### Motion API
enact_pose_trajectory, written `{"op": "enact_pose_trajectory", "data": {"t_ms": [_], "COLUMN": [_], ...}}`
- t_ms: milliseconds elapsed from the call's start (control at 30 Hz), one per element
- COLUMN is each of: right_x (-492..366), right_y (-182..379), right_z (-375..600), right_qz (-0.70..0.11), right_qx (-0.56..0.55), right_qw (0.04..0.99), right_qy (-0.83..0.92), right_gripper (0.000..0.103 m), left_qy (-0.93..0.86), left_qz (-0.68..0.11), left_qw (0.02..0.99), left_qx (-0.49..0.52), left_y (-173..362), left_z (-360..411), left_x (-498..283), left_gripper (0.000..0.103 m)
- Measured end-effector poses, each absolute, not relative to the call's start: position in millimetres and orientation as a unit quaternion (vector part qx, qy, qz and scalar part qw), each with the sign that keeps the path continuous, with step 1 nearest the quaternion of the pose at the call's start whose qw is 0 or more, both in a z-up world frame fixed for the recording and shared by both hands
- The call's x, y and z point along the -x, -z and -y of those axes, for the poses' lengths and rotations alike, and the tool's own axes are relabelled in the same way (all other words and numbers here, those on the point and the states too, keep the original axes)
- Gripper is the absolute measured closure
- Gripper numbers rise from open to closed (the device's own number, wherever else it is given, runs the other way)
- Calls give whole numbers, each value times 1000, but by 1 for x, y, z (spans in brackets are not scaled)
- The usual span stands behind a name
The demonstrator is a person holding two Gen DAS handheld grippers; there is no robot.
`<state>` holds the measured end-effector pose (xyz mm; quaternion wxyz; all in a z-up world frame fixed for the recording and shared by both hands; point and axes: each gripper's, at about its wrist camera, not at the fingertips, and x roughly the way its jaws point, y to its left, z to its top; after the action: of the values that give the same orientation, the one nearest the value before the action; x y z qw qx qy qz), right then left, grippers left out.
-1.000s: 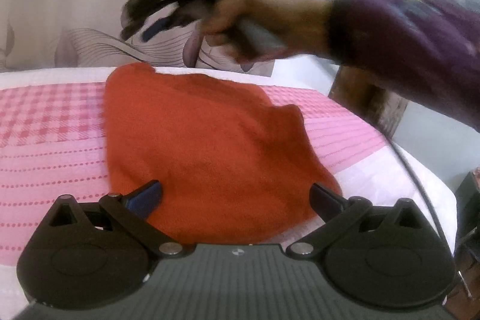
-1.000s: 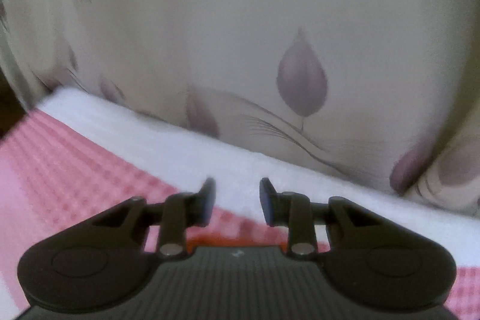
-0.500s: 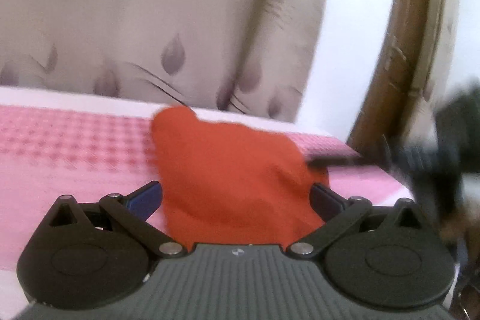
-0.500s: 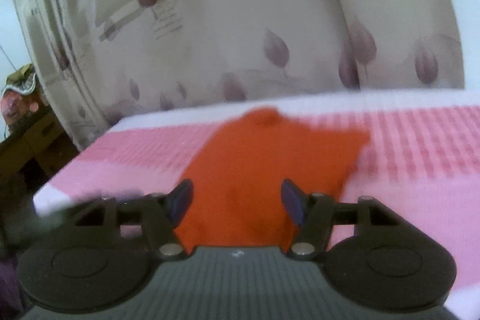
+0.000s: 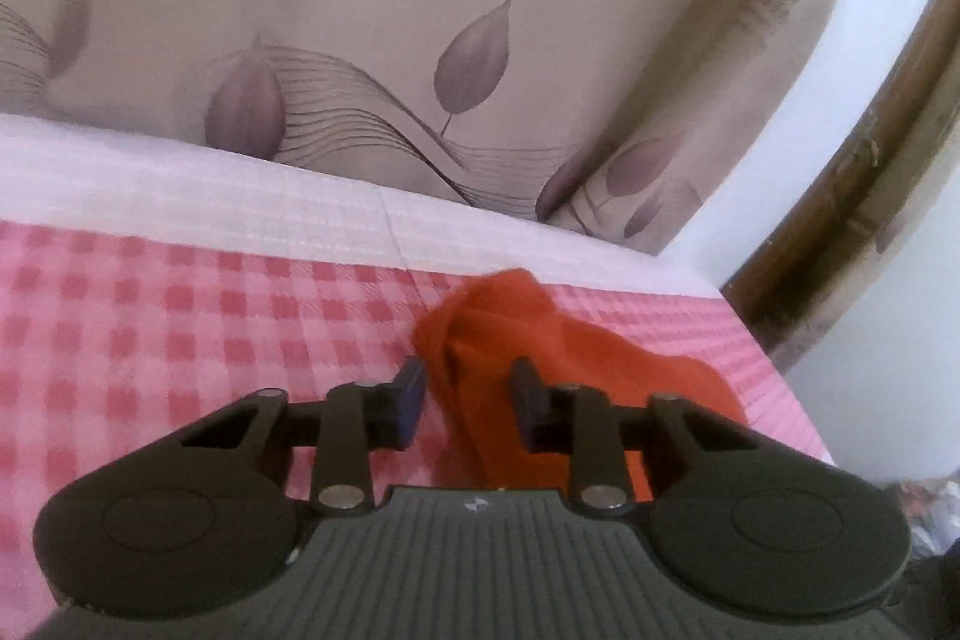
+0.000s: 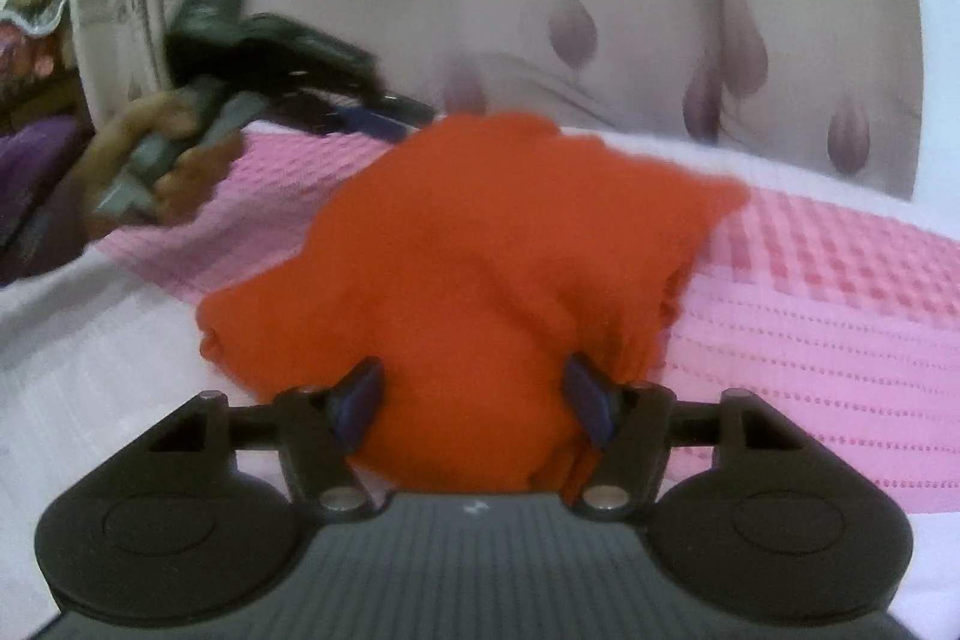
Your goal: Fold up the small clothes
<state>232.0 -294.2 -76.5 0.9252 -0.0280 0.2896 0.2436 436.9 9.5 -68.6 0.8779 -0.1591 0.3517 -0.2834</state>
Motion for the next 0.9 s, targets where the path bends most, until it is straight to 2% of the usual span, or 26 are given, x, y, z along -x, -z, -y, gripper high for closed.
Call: {"op": "enact_pose_trajectory", "data": {"t_ms": [200, 300, 400, 600, 667, 733, 800, 867, 900], "right_x": [-232, -233, -231, -230, -230, -230, -230, -230, -230], "right_y": [78, 78, 77, 77, 77, 77, 77, 78, 78], "right_z": [295, 296, 295, 293, 293, 293, 293, 293, 293], "right_qz": [-289, -288, -289, -291, -291, -290, -290, -290, -290], "right_qx": [25, 24, 27, 34, 34, 34, 34, 34, 35], "right_qw": [925, 926, 926, 925, 926, 926, 926, 926, 926], "right_qy": [-244, -244, -242, -241, -240, -240, -240, -240, -240], "right_gripper": [33, 32, 32, 31, 31, 30, 30, 30, 30], "left_qy": [346, 344, 313, 283, 293, 281, 288, 282, 269], "left_qz": [-366, -373, -347, -270, -241, -230, -233, -240, -241], "left_qw": [855, 859, 884, 909, 912, 923, 928, 929, 932], "left_qx": [123, 74, -2, -143, -157, -124, -41, 0, -21], "left_y": [81, 87, 85, 69, 62, 49, 37, 30, 29], "left_z": [-4, 9, 20, 48, 50, 39, 16, 3, 7], "left_x": [-467, -476, -481, -486, -482, -485, -497, -506, -506], "left_gripper": [74, 73, 90, 88, 76, 36, 23, 22, 22]}}
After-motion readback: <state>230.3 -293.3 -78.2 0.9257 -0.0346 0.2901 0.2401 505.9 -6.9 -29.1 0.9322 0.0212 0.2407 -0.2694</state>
